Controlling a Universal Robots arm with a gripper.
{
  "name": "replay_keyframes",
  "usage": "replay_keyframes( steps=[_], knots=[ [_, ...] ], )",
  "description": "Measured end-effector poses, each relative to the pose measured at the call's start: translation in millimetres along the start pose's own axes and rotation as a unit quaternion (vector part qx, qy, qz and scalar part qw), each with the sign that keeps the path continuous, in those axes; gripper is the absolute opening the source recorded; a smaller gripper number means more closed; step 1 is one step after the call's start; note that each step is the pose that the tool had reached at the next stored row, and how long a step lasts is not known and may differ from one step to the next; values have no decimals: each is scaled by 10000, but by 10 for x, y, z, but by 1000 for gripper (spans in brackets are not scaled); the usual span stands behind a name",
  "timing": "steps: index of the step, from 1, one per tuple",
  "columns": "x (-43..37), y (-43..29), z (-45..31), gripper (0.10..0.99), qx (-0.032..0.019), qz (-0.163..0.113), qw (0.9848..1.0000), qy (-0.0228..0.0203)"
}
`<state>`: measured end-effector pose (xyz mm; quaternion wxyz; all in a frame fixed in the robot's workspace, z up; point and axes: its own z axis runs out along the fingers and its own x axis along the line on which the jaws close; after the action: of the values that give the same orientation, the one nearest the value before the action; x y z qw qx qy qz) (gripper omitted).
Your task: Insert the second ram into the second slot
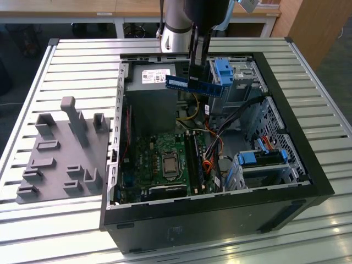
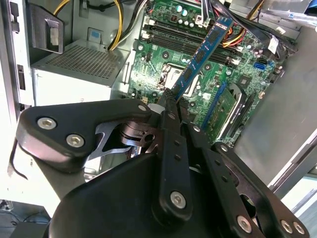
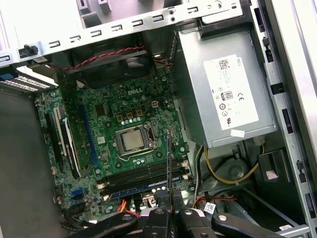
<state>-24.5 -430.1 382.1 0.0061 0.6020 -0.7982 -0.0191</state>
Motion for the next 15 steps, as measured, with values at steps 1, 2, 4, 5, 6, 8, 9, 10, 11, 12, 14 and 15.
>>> replay_keyframes(
  steps=[1,2,4,5,6,8,9,10,11,12,14,15],
  knots=[
    [0,0,0,137,0,9,10000,0],
    [0,0,0,137,0,18,10000,-1],
    [0,0,0,137,1,36,10000,-2],
    [0,0,0,137,1,45,10000,-2],
    [0,0,0,137,1,54,10000,-2],
    [0,0,0,137,1,76,10000,-3],
    [0,0,0,137,1,86,10000,-3],
    [0,0,0,137,1,95,10000,-4],
    [0,0,0,137,2,103,9999,-4],
    [0,0,0,137,1,111,9999,-4],
    [0,0,0,137,2,129,9999,-5],
    [0,0,0,137,2,137,9999,-5]
  ],
)
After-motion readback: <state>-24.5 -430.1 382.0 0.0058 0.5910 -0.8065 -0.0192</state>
